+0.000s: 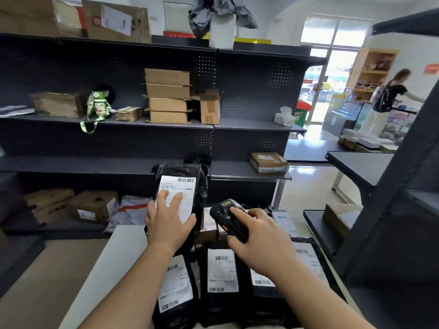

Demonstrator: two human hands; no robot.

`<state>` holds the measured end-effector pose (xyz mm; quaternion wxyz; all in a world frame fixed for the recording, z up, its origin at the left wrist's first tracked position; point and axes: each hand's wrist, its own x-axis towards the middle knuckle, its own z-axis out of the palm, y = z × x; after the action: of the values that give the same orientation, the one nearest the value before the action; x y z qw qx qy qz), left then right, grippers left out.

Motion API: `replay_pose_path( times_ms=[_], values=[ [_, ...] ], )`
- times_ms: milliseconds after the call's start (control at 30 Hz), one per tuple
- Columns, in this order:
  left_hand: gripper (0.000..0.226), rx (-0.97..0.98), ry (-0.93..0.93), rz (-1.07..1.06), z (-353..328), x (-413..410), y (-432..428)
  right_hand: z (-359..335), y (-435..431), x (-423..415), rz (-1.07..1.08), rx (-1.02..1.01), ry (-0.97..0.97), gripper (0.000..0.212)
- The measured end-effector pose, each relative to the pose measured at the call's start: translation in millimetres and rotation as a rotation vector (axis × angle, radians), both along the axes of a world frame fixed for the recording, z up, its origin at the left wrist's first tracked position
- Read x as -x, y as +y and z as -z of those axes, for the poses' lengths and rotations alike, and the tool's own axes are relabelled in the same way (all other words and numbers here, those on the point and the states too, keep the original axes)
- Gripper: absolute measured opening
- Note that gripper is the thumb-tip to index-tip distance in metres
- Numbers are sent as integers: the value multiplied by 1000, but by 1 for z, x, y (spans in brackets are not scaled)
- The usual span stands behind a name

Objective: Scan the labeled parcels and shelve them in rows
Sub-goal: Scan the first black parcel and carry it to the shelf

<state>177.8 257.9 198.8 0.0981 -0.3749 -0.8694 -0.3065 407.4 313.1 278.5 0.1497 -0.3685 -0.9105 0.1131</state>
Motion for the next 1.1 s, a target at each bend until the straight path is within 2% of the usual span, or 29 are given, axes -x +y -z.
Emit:
replay_pose_path(
  times_ms=[167,333,600,800,1100],
  values=[
    [67,-66,-99,188,-19,-35,14,11,9,-46,161,-11,124,65],
    [65,-112,-65,363,-56,-104,34,-4,12,-115,266,-73,211,63],
    [58,-236,-6,640,-117,-282,69,-33,11,-293,437,-188,386,62],
    [62,-256,20,798,-138,-424,104,-34,19,-423,588,-263,436,63],
    [64,-207,30,931,-149,-562,182,-31,80,-545,724,-234,432,64]
  ],
)
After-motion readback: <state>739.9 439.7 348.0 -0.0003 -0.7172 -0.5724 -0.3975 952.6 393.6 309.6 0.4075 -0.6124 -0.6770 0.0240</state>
